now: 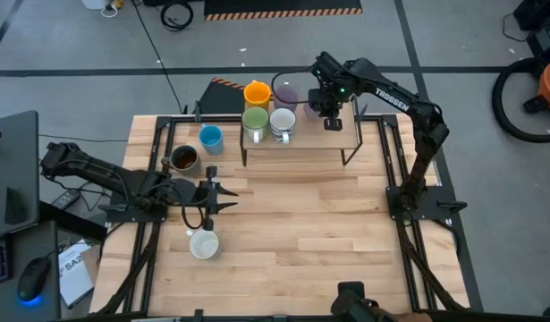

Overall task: Place coffee mugs
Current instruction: Put the purple mug on the shelf

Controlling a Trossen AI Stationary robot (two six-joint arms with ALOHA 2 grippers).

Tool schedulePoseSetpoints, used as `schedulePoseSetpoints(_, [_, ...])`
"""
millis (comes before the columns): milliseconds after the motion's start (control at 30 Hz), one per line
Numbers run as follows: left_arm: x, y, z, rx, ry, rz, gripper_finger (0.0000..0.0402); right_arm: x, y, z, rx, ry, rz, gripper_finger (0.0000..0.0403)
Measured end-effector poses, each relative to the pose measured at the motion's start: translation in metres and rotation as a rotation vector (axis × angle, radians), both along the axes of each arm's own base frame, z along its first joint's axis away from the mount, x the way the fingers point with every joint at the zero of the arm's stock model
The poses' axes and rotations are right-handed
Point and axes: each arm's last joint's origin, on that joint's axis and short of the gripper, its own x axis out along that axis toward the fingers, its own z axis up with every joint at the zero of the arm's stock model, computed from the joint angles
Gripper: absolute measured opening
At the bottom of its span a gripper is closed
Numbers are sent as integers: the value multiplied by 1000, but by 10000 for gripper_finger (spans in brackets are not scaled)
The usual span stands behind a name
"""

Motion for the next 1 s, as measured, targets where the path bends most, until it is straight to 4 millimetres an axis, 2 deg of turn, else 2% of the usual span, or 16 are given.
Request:
schedulePoseSetpoints(333, [0,0,0,-1,0,1,110,-1,-1,-4,0,0,-4,55])
schedulePoseSetpoints(733, [0,0,0,-1,1,1,110,2,-2,-4,-36,-1,17,119])
schedulePoseSetpoints(1000, [0,0,0,-2,0,1,110,9,5,-4,-55,6,49,140])
